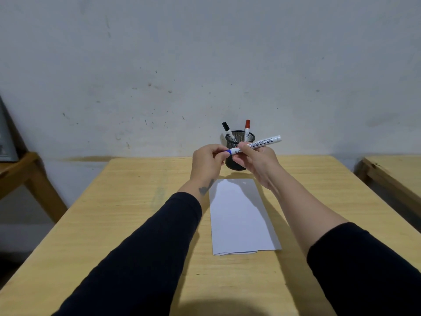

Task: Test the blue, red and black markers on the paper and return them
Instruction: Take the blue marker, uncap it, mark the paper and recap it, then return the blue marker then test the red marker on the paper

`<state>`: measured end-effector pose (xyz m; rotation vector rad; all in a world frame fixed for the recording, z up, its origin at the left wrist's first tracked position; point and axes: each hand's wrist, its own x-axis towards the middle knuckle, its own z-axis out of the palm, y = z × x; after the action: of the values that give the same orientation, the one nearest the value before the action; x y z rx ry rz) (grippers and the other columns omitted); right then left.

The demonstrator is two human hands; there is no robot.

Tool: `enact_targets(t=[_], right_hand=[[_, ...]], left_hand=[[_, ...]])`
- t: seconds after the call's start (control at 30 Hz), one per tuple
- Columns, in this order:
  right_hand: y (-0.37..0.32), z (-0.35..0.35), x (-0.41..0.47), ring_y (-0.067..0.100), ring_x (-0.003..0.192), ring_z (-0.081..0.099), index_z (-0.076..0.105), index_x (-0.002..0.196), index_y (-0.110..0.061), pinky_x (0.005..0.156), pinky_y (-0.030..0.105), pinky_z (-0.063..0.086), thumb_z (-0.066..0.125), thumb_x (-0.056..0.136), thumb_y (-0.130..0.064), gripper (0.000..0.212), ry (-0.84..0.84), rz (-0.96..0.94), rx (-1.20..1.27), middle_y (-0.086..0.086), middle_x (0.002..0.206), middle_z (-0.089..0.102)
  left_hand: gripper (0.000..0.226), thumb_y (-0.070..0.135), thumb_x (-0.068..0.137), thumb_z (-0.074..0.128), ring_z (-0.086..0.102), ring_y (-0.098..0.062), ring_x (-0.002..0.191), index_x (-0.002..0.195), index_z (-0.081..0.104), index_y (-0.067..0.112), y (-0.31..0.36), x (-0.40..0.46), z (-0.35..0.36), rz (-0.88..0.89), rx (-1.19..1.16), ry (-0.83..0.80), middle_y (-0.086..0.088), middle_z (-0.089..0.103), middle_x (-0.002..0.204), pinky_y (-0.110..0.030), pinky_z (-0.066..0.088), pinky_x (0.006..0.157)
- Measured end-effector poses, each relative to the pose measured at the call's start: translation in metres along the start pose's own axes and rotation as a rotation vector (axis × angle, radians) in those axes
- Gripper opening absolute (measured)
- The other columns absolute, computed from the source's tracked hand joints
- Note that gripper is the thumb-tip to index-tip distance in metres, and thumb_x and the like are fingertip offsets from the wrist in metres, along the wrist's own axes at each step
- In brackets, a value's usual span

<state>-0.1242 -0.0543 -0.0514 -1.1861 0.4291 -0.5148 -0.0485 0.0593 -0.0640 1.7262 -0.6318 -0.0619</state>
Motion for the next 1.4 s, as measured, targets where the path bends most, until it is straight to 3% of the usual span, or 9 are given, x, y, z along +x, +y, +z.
enact_targets(t=[0.13,0.23,0.33,0.5,0.77,1.03,1.2,1.3,1.4], right_hand=[[-0.005,0.003,0.001,0.025,0.056,0.063,0.068,0.079,0.003,0.069,0.036,0.06,0.064,0.088,-0.032,0.037,0.092,-0.084,-0.613,0.016,0.07,0.068],[-0.01,0.005,0.003,0.029,0.084,0.061,0.064,0.079,-0.01,0.069,0.035,0.047,0.065,0.085,-0.026,0.018,0.228,-0.5,-1.312,0.009,0.089,0.069],[-0.011,0.003,0.015,0.032,0.093,0.055,0.068,0.093,-0.014,0.066,0.034,0.036,0.07,0.078,-0.012,0.016,0.233,-0.832,-1.563,0.005,0.095,0.065],[-0.021,-0.001,0.039,0.033,0.08,0.058,0.071,0.084,-0.016,0.059,0.033,0.031,0.065,0.079,-0.009,0.01,0.275,-0.991,-1.538,0.004,0.082,0.068],[-0.065,0.02,0.082,0.023,0.081,0.064,0.067,0.104,-0.016,0.077,0.039,0.053,0.065,0.085,-0.019,0.02,0.304,-0.664,-0.936,0.004,0.09,0.066],[-0.03,0.017,0.115,0.017,0.077,0.057,0.071,0.101,-0.008,0.066,0.024,0.044,0.066,0.082,-0.014,0.021,0.237,-0.31,-0.986,0.007,0.089,0.068],[-0.013,0.017,0.122,0.016,0.05,0.045,0.06,0.068,-0.005,0.04,0.024,0.025,0.069,0.078,-0.018,0.019,0.222,-0.222,-1.243,0.003,0.057,0.048],[-0.015,0.02,0.121,0.015,0.048,0.041,0.058,0.068,-0.009,0.042,0.023,0.024,0.072,0.077,-0.018,0.019,0.235,-0.205,-1.212,0.002,0.057,0.045],[-0.024,0.013,0.12,0.026,0.076,0.06,0.068,0.085,-0.014,0.06,0.022,0.041,0.07,0.08,-0.016,0.006,0.369,-0.286,-0.996,0.009,0.085,0.064]], left_hand=[[0.011,0.007,0.088,0.062,0.056,-0.018,0.069,0.087,0.072,0.01,0.004,0.014,-0.004,0.013,0.103,0.024,-0.002,0.064,0.075,-0.031,0.05,0.076],[0.011,0.008,0.089,0.061,0.054,-0.018,0.072,0.089,0.072,0.01,0.007,0.023,-0.003,0.023,0.153,0.017,-0.002,0.063,0.077,-0.028,0.045,0.072],[0.012,0.009,0.088,0.06,0.054,-0.019,0.074,0.089,0.072,0.009,0.014,0.029,0.002,0.056,0.153,0.026,-0.003,0.062,0.079,-0.03,0.045,0.073],[0.013,0.011,0.088,0.061,0.06,-0.019,0.083,0.096,0.072,0.009,0.022,0.042,0.011,0.14,0.126,0.03,-0.005,0.068,0.089,-0.023,0.047,0.078],[0.071,0.03,0.082,0.071,0.043,-0.023,0.128,0.138,0.036,0.006,-0.01,0.064,0.045,-0.062,0.275,-0.048,-0.01,0.041,0.139,-0.029,0.035,0.1],[0.054,0.03,0.072,0.08,0.059,-0.014,0.095,0.115,0.05,0.017,-0.037,0.078,0.075,-0.085,0.095,-0.082,0.001,0.061,0.109,-0.019,0.045,0.068],[0.059,0.019,0.08,0.071,0.058,-0.016,0.102,0.131,0.042,0.016,-0.043,0.078,0.075,-0.043,0.099,-0.099,0.0,0.059,0.118,-0.024,0.043,0.078],[0.057,0.019,0.081,0.07,0.055,-0.011,0.095,0.131,0.043,0.016,-0.043,0.078,0.073,-0.026,0.097,-0.11,0.003,0.058,0.111,-0.014,0.04,0.07],[0.061,0.034,0.075,0.076,0.057,-0.018,0.105,0.126,0.047,0.017,-0.047,0.081,0.074,-0.006,0.171,-0.095,0.001,0.059,0.112,-0.03,0.048,0.084]])
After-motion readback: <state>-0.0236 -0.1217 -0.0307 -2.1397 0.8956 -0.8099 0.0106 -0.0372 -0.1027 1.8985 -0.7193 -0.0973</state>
